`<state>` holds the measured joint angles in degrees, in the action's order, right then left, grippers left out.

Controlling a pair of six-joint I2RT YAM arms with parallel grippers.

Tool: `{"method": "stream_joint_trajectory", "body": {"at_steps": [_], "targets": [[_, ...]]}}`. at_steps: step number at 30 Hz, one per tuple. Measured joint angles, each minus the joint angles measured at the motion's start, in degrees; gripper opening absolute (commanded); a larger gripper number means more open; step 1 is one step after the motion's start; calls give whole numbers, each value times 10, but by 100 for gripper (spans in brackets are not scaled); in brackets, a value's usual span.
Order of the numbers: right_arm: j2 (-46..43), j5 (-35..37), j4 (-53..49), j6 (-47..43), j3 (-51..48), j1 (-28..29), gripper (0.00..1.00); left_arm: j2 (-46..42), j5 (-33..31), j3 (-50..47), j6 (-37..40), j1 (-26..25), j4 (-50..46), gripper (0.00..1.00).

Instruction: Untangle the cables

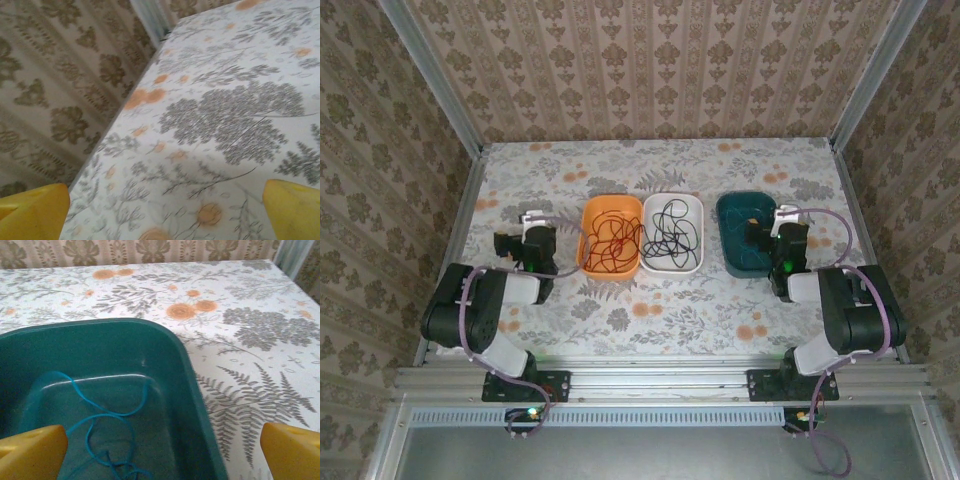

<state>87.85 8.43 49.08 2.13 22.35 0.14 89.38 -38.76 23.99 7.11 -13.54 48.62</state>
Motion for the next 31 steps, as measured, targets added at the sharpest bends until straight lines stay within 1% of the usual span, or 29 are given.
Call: {"method": "stream_joint_trajectory", "body": {"at_steps": [2,7,11,15,19,31], "targets": [[0,-10,0,0,0,0,100,-8,36,0,-2,24,3,100],[0,-16,-1,0,0,5,100,-8,172,-21,-20,96,45,100],[0,-16,-2,0,0,5,100,-2,222,-28,-31,106,46,100],[0,-16,-2,0,0,5,100,-2,245,-28,-37,106,50,100],[0,-16,-2,0,0,5,100,-2,254,-28,-37,106,53,100],[0,-30,-10,0,2,4,100,-2,257,-28,-37,106,59,100]]}}
